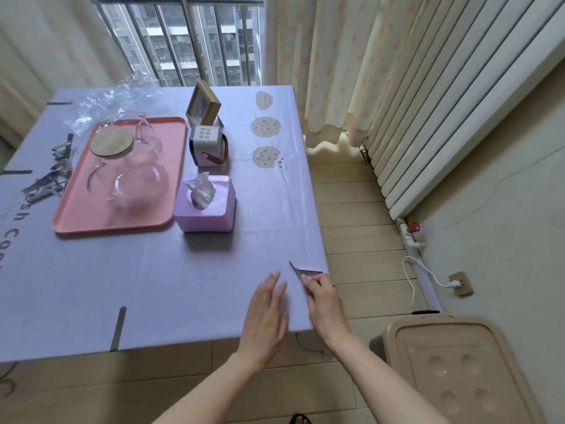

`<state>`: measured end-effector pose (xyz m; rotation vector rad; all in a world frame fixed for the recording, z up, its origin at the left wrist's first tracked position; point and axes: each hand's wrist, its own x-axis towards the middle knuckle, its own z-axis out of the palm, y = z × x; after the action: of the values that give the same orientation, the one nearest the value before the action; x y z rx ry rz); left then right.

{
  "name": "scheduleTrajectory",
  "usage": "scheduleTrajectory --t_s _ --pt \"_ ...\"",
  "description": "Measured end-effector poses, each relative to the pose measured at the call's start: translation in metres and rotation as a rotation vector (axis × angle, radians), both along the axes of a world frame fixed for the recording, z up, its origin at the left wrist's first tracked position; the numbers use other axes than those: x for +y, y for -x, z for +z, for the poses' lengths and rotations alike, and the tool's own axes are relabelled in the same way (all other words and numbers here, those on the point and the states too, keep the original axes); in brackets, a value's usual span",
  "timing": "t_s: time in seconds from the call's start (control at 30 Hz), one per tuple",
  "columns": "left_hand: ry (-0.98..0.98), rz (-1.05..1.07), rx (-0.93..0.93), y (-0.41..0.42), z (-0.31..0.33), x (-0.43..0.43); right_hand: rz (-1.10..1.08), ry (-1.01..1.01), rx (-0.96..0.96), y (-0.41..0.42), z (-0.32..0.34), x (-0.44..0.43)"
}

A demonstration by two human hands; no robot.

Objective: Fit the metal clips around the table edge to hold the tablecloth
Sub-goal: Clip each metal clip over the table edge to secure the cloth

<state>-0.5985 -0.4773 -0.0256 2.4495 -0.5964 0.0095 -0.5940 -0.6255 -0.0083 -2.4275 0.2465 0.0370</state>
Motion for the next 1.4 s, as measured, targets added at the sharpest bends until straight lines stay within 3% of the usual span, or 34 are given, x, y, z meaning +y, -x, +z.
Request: scheduleTrajectory --t_s 0.13,0.23,0.37,0.5,0.73,0.9,1.03,1.2,1.27,1.4 --pt "-0.251 -0.138 0.073 -0.004 -0.003 -0.006 -0.069 -0.030 -0.022 0.018 0.000 -0.004" --pt "-0.158 -0.243 0.083 0.007 -0.007 -0.007 -0.110 -0.089 -0.026 0.031 0.002 -0.006" --pt "0.068 -0.193 0.191 0.012 -0.004 -0.011 -0.182 -0.105 -0.010 0.045 0.000 -0.004" --pt "0.044 -0.204 0.140 0.010 -0.004 -0.011 -0.096 -0.117 -0.027 0.057 -0.002 0.000" --pt "-0.103 -0.203 0.095 0.007 -0.004 -0.013 0.026 0.228 -0.202 0.064 -0.001 -0.022" --pt "-0.034 -0.167 0.145 0.007 0.002 -0.012 0.121 0.318 -0.364 0.061 -0.001 -0.021" --pt "0.024 -0.115 0.210 0.007 0.006 -0.011 0.030 0.031 -0.287 0.081 0.000 0.001" --pt "0.069 -0.212 0.223 0.003 -0.002 -0.002 -0.424 -0.707 -0.023 0.091 -0.003 0.022" --pt "0.074 -0.236 0.208 0.004 -0.006 -0.001 -0.524 -0.806 -0.008 0.092 -0.001 0.026" --pt "0.047 -0.260 0.140 0.005 -0.013 -0.002 -0.579 -0.808 -0.017 0.096 0.001 0.033"
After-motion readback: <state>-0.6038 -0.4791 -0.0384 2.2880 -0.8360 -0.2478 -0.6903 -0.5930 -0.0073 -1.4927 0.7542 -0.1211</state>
